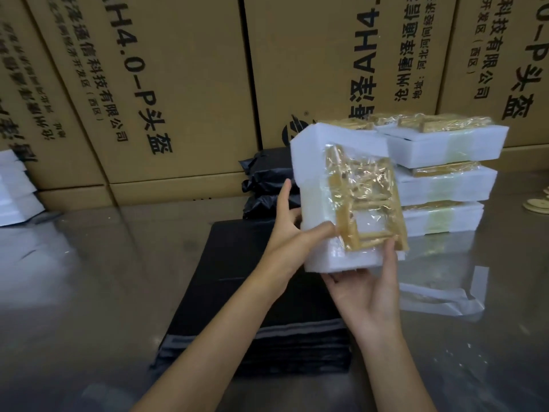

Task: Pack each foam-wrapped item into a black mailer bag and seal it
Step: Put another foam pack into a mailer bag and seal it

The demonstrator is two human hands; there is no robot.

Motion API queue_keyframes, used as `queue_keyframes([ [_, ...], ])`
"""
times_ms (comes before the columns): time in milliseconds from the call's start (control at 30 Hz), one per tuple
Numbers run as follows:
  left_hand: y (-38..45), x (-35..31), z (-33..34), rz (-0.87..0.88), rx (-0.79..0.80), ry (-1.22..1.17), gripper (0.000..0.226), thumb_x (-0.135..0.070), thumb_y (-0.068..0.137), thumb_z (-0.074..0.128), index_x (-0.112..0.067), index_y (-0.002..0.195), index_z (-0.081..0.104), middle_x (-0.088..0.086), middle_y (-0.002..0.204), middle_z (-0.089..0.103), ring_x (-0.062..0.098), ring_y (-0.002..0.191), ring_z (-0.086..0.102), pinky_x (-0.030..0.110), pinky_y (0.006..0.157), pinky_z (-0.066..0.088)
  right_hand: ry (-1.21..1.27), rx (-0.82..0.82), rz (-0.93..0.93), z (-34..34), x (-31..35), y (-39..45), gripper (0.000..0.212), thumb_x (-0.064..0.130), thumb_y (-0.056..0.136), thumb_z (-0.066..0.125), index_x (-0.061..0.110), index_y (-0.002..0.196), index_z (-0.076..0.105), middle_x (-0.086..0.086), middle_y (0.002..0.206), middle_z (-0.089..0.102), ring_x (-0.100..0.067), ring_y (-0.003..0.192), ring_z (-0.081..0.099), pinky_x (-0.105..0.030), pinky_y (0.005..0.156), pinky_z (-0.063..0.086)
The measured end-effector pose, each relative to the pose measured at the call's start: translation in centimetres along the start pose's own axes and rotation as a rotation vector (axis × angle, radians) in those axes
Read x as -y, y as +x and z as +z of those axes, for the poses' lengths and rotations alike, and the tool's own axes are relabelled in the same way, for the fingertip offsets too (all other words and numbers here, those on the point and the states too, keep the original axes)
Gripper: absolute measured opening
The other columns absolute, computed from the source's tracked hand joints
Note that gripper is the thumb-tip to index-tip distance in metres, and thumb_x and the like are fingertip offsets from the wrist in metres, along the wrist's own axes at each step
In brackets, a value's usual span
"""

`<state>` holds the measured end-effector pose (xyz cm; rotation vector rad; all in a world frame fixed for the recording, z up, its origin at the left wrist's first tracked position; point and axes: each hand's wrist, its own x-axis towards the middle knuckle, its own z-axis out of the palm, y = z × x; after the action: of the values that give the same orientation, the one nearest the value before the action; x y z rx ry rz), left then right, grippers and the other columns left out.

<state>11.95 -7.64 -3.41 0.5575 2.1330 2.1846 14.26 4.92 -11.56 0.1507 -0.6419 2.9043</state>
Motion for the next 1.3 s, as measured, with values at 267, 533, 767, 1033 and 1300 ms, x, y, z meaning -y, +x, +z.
queue_keyframes([
  [267, -5.0, 1.4, -7.6, -0.208, 0.293, 0.449, 0.067, -0.043, 0.083, 0.078, -0.038, 0.142, 0.044, -0.012, 0.122, 0.068, 0.001, 0.114, 0.062, 0.028, 0.100, 0.047, 0.015, -0.059, -0.064, 0.5, -0.9, -3.9, 0.064, 0.053, 0.095, 0.060, 0.018, 0.148, 0.049, -0.009, 0.146, 0.056, -0.028, 0.136, 0.052, -0.051, 0.111, 0.044],
  [533, -7.2, 6.7, -14.7, -0.290, 0.399, 0.973, 0.047, -0.040, 0.093, 0.067, -0.034, 0.137, 0.051, -0.022, 0.138, 0.030, 0.004, 0.131, 0.036, 0.015, 0.098, 0.027, 0.045, -0.154, -0.138, 0.9, -2.2, -6.8, 0.063, 0.052, 0.092, 0.065, 0.020, 0.145, 0.052, -0.006, 0.143, 0.060, -0.025, 0.131, 0.058, -0.047, 0.110, 0.045],
  [767, -7.2, 7.7, -16.6, -0.059, 0.287, 1.117, 0.032, -0.023, 0.097, 0.062, -0.026, 0.129, 0.062, -0.014, 0.141, 0.049, 0.007, 0.128, 0.047, 0.014, 0.100, 0.031, -0.066, -0.125, -0.135, -0.3, -2.4, -7.7, 0.062, 0.059, 0.090, 0.066, 0.026, 0.142, 0.057, -0.006, 0.146, 0.057, -0.028, 0.135, 0.054, -0.053, 0.112, 0.040],
  [1033, -6.7, 8.1, -18.0, -0.188, 0.308, 0.820, 0.034, -0.015, 0.084, 0.072, -0.036, 0.101, 0.051, -0.015, 0.134, 0.054, 0.013, 0.122, 0.053, 0.041, 0.105, 0.043, -0.051, -0.159, -0.139, -0.4, -2.6, -7.6, 0.064, 0.058, 0.090, 0.067, 0.023, 0.142, 0.057, -0.007, 0.144, 0.058, -0.028, 0.132, 0.056, -0.047, 0.098, 0.053],
  [1300, -7.0, 9.6, -16.9, 0.051, 0.061, 0.829, 0.024, -0.015, 0.095, 0.063, -0.034, 0.091, 0.051, -0.023, 0.117, 0.067, -0.001, 0.105, 0.063, 0.036, 0.094, 0.052, -0.056, -0.133, -0.151, -0.4, -2.5, -7.4, 0.061, 0.055, 0.095, 0.062, 0.023, 0.146, 0.052, -0.008, 0.148, 0.055, -0.029, 0.136, 0.052, -0.049, 0.101, 0.051],
])
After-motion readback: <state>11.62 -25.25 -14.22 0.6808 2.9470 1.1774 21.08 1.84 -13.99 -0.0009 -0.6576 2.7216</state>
